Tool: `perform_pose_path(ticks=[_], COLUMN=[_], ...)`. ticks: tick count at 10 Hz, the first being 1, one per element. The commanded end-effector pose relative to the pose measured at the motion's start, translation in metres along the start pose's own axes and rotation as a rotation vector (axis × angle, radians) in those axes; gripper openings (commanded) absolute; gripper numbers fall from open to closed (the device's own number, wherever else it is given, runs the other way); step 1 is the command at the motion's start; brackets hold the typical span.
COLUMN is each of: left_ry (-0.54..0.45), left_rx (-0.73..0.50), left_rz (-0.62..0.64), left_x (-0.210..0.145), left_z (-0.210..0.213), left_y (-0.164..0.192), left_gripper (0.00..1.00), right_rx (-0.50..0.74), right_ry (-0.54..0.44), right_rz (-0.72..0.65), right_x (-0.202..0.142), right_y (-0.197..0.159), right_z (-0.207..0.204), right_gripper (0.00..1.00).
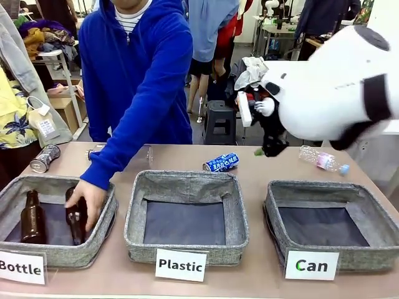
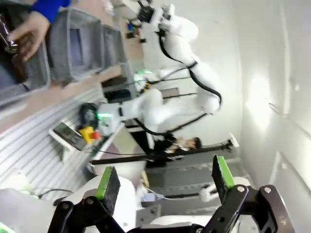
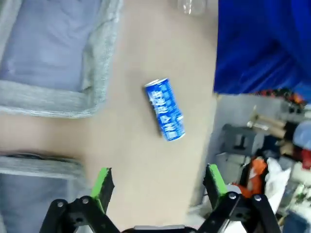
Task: Sort the can waste into the basket.
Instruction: Pick up the can waste from the table and place it in the right Fabric basket.
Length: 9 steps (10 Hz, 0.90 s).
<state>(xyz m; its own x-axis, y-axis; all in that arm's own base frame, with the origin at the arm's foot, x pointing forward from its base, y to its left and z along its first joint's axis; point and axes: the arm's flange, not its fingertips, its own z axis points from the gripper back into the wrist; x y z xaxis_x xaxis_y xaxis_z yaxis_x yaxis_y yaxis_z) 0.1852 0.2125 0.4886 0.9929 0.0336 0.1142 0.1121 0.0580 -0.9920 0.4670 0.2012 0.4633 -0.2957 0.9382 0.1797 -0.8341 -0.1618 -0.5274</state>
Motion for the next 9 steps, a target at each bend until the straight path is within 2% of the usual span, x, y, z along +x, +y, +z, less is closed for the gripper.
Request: perform_pose_path(ticks=[1,3,6,8,9], left_ry=[0.1,0.137,0.209,0.281,0.356], left_rx=[-0.106,-0.115,-0.066,0.007,0.039], left_rz=[0.092,0.095,0.086,0.087,0.108], left_x=[-0.002,-0.004,-0.002,0.005,0.009], left_z=[0.008,0.001,-0.03,-0.064,-0.092], left_y=[-0.006,-0.002,0.0,0.004,0.011], left_gripper=[1.0,1.0,1.0,1.0,1.0], right_rx=[-0.028,0.048,0.124,0.173,0.209], right_ry=[-0.048,-0.041,-0.054,-0.04,-0.04], right_rz=[0.197,0.234,0.217,0.217,0.219], right_x=[0.0,0.001,0.004,0.005,0.006], right_y=[-0.045,-0.073,-0.075,-0.075,-0.074], right_z=[-0.029,-0.067,-0.091,-0.107,-0.123], right_gripper=[1.0,1.0,1.0,1.0,1.0])
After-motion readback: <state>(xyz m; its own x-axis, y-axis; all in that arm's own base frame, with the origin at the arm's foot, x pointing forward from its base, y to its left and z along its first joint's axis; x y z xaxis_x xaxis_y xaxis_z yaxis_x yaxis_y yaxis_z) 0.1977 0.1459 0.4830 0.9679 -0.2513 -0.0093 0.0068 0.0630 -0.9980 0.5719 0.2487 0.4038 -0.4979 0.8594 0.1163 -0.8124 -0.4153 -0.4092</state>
